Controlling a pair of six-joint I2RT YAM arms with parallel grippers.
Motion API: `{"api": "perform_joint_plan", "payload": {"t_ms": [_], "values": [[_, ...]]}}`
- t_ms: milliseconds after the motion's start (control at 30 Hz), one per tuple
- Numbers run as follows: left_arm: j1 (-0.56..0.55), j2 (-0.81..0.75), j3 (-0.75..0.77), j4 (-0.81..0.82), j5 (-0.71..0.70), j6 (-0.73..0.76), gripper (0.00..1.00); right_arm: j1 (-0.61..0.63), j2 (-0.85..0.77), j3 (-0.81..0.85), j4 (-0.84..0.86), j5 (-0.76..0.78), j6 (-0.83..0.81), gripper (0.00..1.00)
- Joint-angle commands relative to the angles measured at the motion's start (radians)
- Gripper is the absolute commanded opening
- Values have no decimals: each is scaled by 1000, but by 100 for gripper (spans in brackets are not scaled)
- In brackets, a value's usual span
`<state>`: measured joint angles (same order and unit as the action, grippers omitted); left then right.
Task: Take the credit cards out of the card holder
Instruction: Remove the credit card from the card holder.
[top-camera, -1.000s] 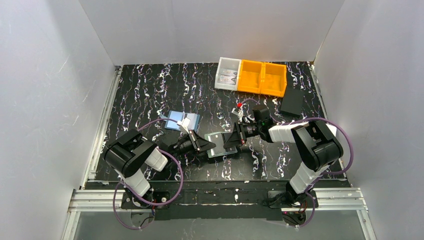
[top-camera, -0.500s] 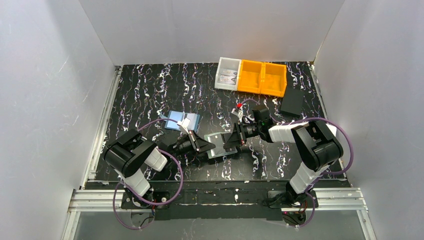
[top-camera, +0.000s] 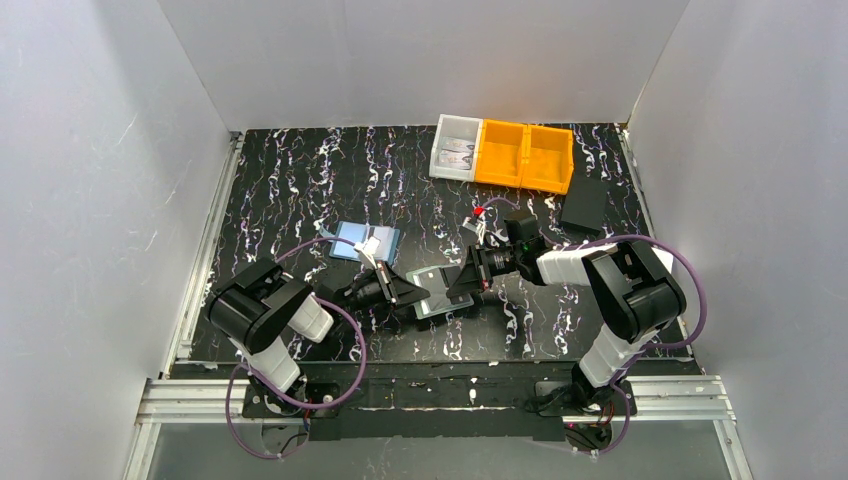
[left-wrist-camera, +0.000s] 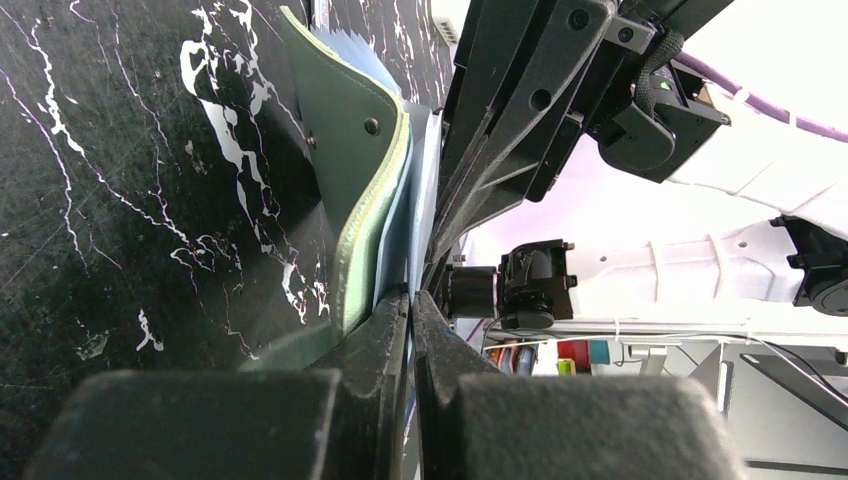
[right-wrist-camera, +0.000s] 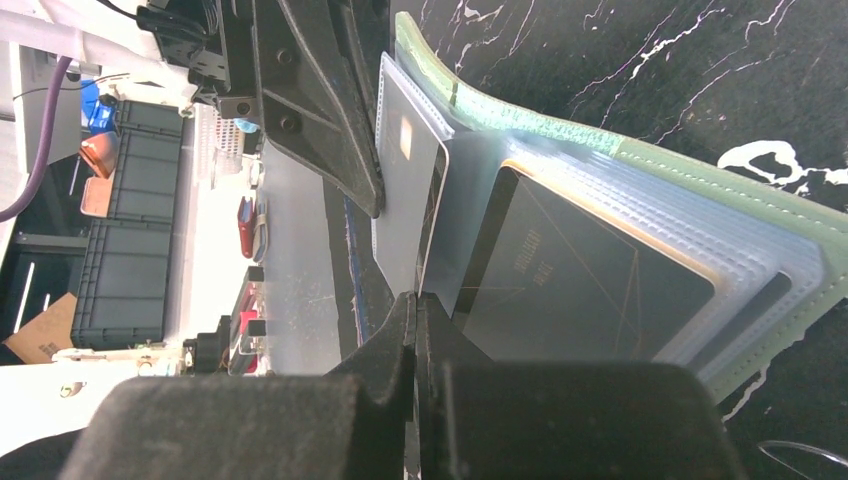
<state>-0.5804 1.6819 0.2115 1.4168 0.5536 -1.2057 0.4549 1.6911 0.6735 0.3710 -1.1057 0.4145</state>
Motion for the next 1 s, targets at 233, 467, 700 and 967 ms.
{"api": "perform_joint_plan", "payload": {"t_ms": [233,467,700,967], "values": [[47,27,-26,34,33,17,0,-34,31,19,-14,26,-54,1],[67,38,-37,36,52,26,0,-37,48,21,-14,24,-57,1],[83,68,-38,37,70,32,0,-39,73,25,-15,24,-60,1],[98,100,-34,39,86,36,0,-41,87,37,-31,25,-70,1]]}}
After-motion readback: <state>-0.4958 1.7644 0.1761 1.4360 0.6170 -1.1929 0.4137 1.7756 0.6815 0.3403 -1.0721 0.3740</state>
